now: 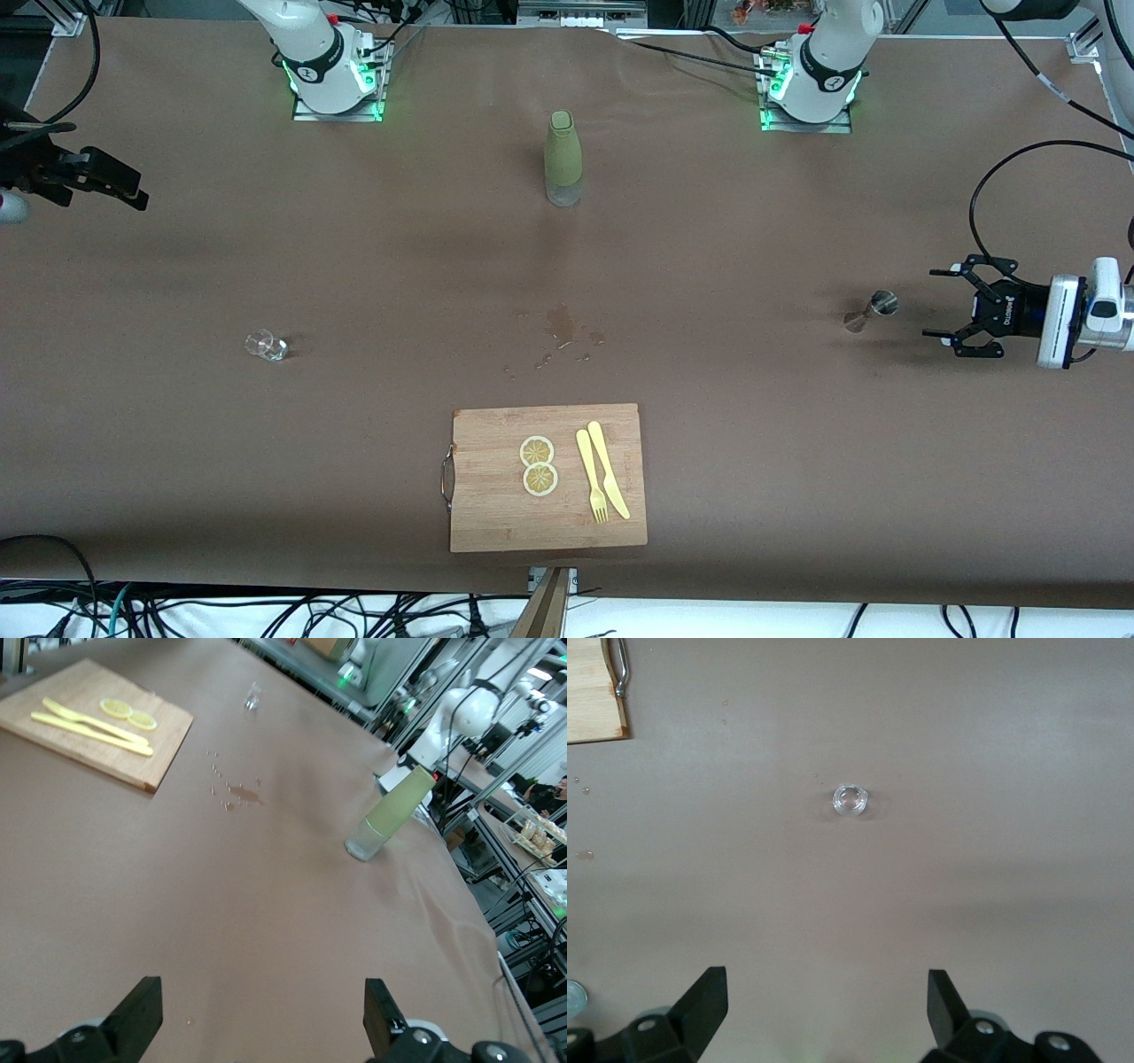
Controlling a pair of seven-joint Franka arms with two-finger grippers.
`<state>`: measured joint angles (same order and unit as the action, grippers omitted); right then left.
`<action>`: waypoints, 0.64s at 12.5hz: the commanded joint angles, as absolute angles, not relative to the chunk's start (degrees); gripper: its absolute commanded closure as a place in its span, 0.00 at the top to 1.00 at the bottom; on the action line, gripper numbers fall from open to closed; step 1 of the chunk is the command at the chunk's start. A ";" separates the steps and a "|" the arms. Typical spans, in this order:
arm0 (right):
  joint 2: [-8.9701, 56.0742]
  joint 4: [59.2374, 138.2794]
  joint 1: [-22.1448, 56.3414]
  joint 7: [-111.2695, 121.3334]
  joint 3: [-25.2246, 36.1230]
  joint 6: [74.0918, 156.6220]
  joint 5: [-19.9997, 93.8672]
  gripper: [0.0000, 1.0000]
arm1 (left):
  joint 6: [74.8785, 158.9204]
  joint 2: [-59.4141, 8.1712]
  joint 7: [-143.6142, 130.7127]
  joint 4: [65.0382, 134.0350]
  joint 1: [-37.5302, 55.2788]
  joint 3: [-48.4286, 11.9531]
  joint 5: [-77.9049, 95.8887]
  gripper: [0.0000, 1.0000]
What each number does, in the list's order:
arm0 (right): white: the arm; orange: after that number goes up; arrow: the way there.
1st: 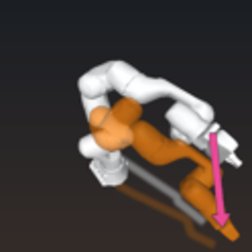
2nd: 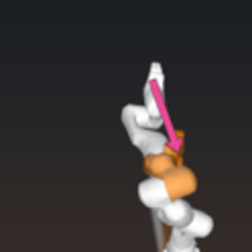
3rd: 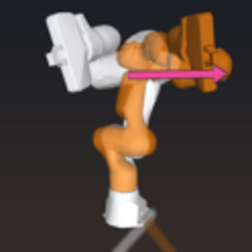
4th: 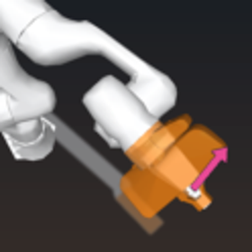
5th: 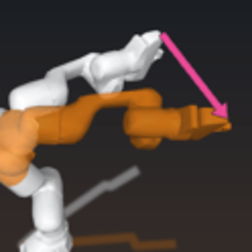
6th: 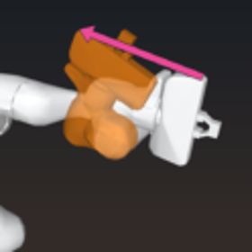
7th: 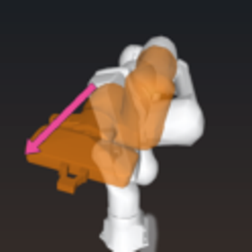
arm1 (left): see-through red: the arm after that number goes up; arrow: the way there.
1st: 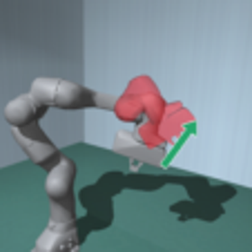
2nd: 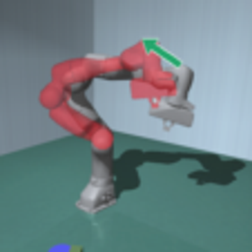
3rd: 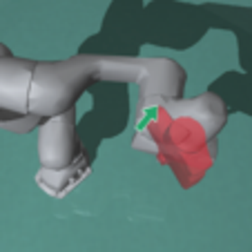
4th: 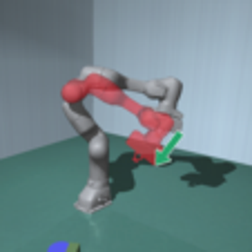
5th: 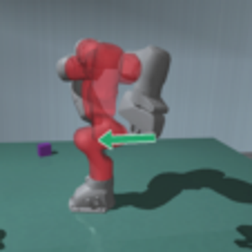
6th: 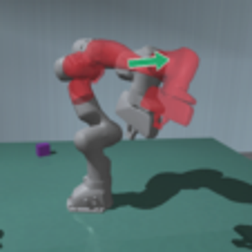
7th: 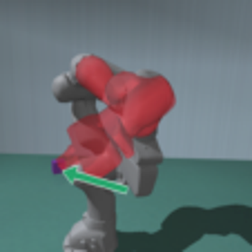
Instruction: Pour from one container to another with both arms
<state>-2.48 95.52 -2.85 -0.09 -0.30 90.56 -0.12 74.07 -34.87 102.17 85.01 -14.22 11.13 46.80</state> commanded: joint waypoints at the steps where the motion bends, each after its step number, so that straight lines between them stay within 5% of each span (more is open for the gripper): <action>1: -2.55 94.75 -2.37 -0.88 0.09 90.18 0.26 1.00 | 76.29 -29.11 93.46 87.37 -10.82 11.43 41.42 1.00; 8: -2.11 94.57 -2.64 -0.79 0.09 90.26 0.79 1.00 | 77.60 -21.89 65.51 86.83 -3.08 10.63 36.65 1.00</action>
